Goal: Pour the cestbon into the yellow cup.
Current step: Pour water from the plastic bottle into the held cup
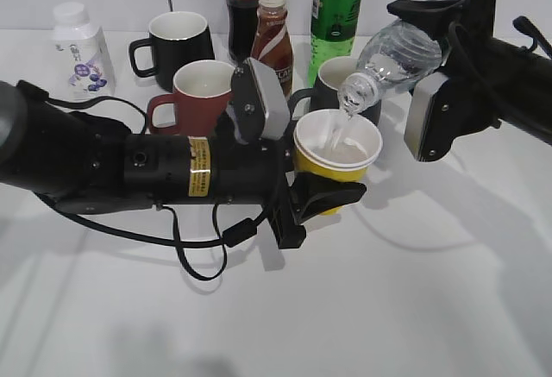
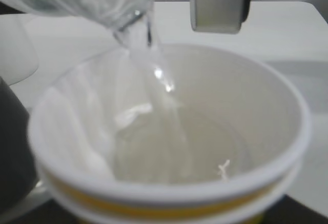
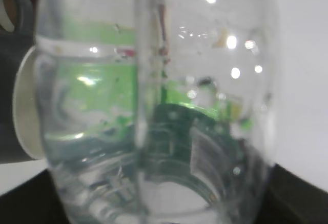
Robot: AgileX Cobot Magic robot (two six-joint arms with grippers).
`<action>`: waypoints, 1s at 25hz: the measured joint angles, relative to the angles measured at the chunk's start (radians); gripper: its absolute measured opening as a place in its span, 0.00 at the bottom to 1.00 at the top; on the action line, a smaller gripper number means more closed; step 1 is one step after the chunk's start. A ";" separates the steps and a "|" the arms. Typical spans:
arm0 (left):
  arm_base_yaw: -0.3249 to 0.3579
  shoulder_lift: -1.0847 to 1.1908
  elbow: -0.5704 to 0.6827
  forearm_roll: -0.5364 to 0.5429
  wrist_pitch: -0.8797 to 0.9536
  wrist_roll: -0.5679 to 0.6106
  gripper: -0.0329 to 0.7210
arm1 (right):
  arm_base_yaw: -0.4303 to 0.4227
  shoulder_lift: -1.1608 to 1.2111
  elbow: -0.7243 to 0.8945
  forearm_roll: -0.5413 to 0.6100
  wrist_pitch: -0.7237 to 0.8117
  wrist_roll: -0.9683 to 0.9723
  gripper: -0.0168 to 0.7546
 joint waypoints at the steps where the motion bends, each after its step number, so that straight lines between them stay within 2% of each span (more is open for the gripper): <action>1: 0.000 0.000 0.000 0.000 0.000 0.000 0.55 | 0.000 0.000 0.000 0.000 0.000 -0.001 0.62; 20: 0.000 0.000 0.000 0.000 0.004 0.000 0.55 | 0.000 -0.002 0.000 0.001 -0.002 -0.003 0.62; 25: 0.000 0.000 0.000 -0.003 -0.008 0.000 0.55 | 0.000 -0.002 0.000 0.001 -0.004 0.102 0.62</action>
